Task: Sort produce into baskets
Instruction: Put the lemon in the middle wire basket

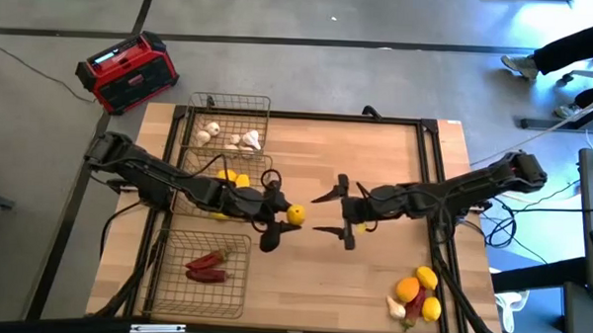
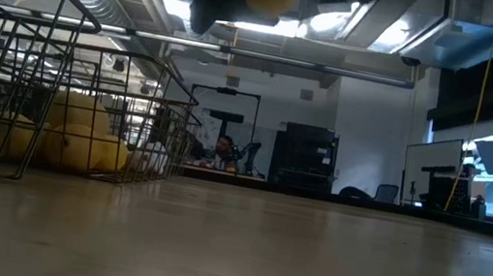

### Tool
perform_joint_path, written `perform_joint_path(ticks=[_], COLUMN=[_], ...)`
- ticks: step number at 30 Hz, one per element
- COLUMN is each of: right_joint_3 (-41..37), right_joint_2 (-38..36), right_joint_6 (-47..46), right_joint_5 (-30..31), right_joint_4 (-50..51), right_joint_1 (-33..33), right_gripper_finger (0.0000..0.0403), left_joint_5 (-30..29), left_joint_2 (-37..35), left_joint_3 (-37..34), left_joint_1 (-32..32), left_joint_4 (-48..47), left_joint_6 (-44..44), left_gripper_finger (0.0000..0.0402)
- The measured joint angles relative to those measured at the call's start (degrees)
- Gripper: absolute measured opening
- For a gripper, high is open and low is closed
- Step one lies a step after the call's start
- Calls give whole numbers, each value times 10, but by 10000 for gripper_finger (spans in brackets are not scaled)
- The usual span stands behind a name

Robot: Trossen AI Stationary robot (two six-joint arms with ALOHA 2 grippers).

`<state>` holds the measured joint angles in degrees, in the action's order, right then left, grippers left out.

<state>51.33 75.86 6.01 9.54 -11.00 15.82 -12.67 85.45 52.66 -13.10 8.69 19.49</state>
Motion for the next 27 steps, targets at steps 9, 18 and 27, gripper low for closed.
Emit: perform_joint_path(ticks=[9,18,27], right_joint_3=[0,-1,-1], right_joint_2=[-18,41,113], right_joint_6=[-107,-143,-180], right_joint_5=[4,62,102], right_joint_4=[200,267,305], right_joint_1=[0,-1,-24], right_gripper_finger=[310,309,309], left_joint_5=[-34,-107,-147], left_joint_2=[-54,-130,-174], left_joint_3=[0,0,0], left_joint_1=[0,1,10], left_joint_4=[-123,-336,-532], left_joint_6=[45,120,267], left_gripper_finger=[209,209,210])
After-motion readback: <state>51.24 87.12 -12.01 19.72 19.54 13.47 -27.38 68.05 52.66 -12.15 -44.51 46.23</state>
